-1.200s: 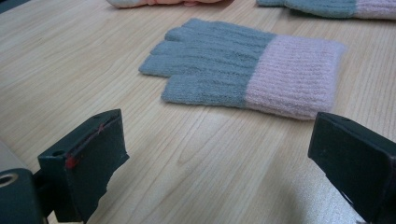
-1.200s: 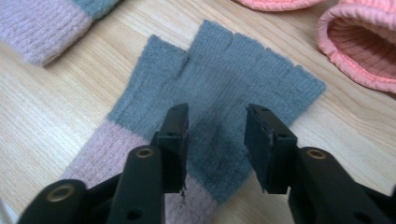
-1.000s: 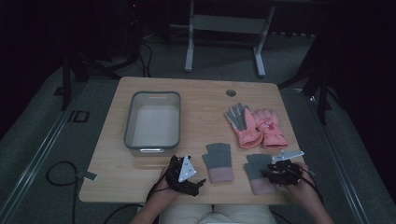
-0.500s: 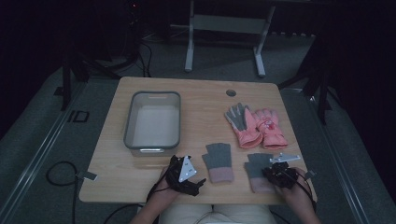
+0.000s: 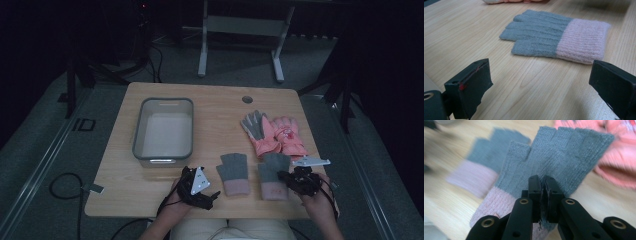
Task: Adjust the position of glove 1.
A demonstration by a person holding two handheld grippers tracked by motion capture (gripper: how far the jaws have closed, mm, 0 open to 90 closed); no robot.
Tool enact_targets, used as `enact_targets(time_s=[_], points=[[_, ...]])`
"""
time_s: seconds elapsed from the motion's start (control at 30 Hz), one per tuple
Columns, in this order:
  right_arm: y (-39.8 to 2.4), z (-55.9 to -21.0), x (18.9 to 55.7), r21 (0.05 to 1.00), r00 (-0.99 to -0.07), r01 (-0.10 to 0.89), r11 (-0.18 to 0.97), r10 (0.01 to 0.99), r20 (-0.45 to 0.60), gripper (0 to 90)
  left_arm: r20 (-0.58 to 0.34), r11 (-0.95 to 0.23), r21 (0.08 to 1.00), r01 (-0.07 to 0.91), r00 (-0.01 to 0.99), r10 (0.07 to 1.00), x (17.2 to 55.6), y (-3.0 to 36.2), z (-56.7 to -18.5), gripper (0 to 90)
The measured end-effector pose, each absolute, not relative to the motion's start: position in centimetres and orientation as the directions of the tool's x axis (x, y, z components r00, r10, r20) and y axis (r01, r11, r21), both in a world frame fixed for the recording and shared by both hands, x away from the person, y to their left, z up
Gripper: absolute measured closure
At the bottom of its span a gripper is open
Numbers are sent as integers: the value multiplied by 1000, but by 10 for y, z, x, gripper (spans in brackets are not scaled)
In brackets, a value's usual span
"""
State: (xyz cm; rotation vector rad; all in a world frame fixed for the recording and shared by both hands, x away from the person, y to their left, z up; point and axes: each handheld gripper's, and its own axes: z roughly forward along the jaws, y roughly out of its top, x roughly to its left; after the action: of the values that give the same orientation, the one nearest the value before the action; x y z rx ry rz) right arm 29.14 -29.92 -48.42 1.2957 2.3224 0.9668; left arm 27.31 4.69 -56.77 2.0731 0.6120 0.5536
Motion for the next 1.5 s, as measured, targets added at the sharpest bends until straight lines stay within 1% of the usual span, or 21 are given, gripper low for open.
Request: enact_targets(time_s=[0.07, 0.1, 0.17, 0.3, 0.37, 0.4, 0.43, 0.5, 0.57, 0.67, 0.8, 0.9, 1.0, 1.3, 1.4, 1.5], points=[[-296, -479, 292, 700, -553, 618, 357, 831, 64, 849, 157, -495, 842, 216, 780, 606, 273, 47, -568, 34], [-289, -472, 295, 718, -572, 600, 354, 817, 75, 849, 156, -495, 842, 215, 781, 605, 273, 47, -568, 34], [-289, -472, 295, 718, -572, 600, 354, 817, 75, 849, 154, -494, 842, 216, 781, 605, 273, 47, -568, 34], [-266, -461, 307, 746, -618, 566, 349, 780, 104, 849, 155, -491, 845, 212, 781, 605, 273, 47, -568, 34], [-258, -459, 312, 753, -634, 563, 339, 762, 131, 849, 157, -496, 842, 212, 783, 601, 273, 47, -568, 34], [-258, -459, 312, 753, -634, 563, 339, 762, 131, 849, 157, -496, 842, 212, 783, 601, 273, 47, -568, 34], [-247, -457, 316, 758, -652, 555, 343, 745, 140, 849, 155, -495, 842, 212, 785, 600, 273, 47, -568, 34], [-238, -459, 318, 754, -671, 553, 355, 726, 150, 849, 153, -492, 845, 211, 785, 600, 273, 48, -568, 34], [-235, -460, 319, 754, -677, 550, 359, 721, 151, 849, 152, -492, 845, 212, 785, 600, 273, 48, -568, 34], [-222, -470, 323, 731, -695, 565, 384, 699, 170, 849, 153, -491, 846, 210, 786, 599, 273, 47, -568, 34], [-219, -474, 324, 723, -696, 572, 387, 695, 178, 849, 151, -490, 846, 212, 786, 600, 273, 47, -568, 34], [-212, -483, 326, 701, -710, 576, 420, 682, 174, 849, 152, -494, 844, 211, 788, 597, 273, 47, -568, 34], [-211, -486, 328, 694, -712, 580, 426, 679, 178, 848, 154, -496, 842, 211, 788, 596, 273, 47, -568, 34], [-206, -507, 335, 660, -701, 610, 439, 687, 191, 847, 154, -495, 844, 208, 789, 595, 273, 47, -568, 34], [-206, -509, 336, 657, -699, 613, 439, 689, 192, 847, 154, -494, 844, 208, 789, 595, 273, 47, -568, 34], [-206, -519, 341, 642, -689, 630, 438, 696, 201, 846, 154, -494, 844, 207, 790, 594, 273, 47, -568, 34]])
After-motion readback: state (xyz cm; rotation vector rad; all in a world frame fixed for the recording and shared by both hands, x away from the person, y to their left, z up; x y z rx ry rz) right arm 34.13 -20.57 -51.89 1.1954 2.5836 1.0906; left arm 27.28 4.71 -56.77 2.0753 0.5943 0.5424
